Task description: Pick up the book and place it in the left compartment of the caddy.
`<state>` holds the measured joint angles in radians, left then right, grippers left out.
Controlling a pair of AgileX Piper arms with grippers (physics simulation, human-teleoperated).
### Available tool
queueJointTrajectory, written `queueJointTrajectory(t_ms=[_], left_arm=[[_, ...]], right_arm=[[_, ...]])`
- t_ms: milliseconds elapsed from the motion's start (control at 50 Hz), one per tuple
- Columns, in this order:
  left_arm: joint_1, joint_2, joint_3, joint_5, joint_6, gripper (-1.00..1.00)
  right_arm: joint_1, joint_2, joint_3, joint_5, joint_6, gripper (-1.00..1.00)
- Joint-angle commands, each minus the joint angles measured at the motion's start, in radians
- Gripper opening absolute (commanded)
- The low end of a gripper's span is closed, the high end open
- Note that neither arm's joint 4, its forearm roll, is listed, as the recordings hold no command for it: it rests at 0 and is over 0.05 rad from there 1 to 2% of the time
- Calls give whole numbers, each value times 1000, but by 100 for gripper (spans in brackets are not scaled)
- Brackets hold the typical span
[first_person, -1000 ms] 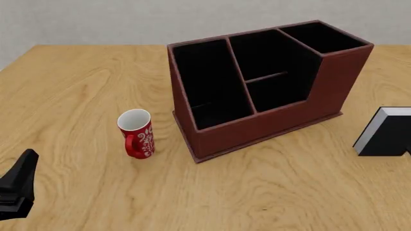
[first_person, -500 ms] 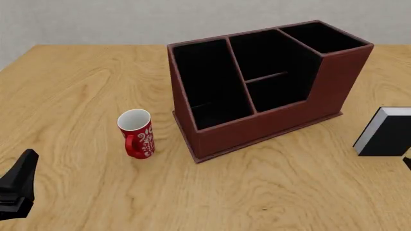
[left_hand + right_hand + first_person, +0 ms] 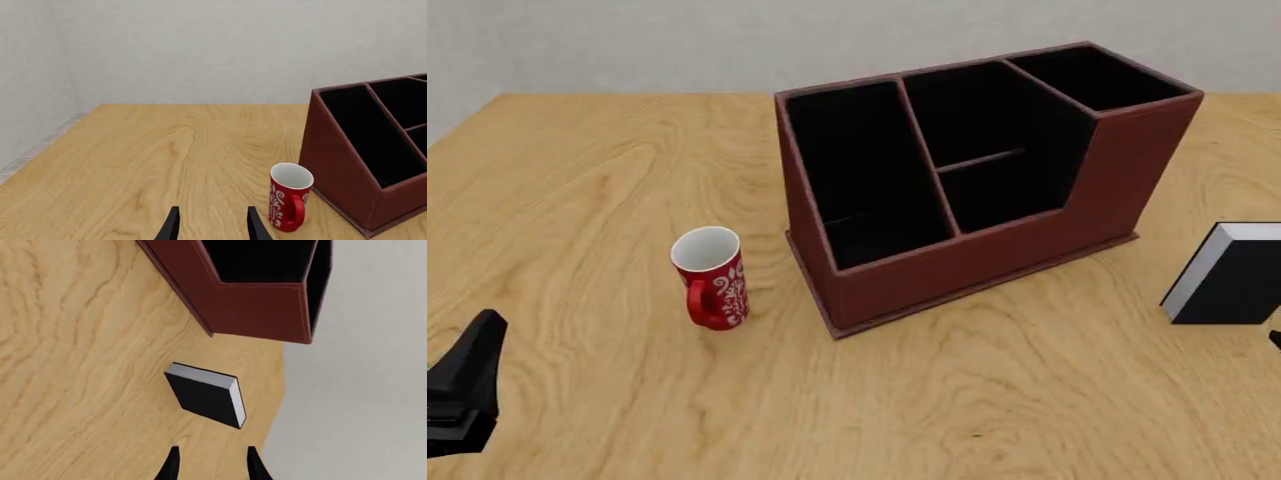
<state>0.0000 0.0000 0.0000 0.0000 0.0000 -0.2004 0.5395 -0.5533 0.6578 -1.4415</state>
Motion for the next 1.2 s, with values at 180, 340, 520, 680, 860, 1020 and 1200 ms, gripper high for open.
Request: queueJointTrajectory(t_ms=[180,340,520,680,860,1020,1200], left_arm=[[0,0,0,0,0,100],[0,0,0,0,0,100],[0,0,0,0,0,100],[0,0,0,0,0,100],[0,0,0,0,0,100],[0,0,0,0,0,100],[0,0,0,0,0,100]], right_arm=[[-58,89,-73,44,-113,100],[-71,116,-93,65,-174,100],[-113,176,-116,41,-260,100],[-142,255,-112,-29,-329,100],[-153,357,-115,-109,-371,100],[-166,461,-126,-192,-416,100],[-198,524,-114,-261,-475,100]])
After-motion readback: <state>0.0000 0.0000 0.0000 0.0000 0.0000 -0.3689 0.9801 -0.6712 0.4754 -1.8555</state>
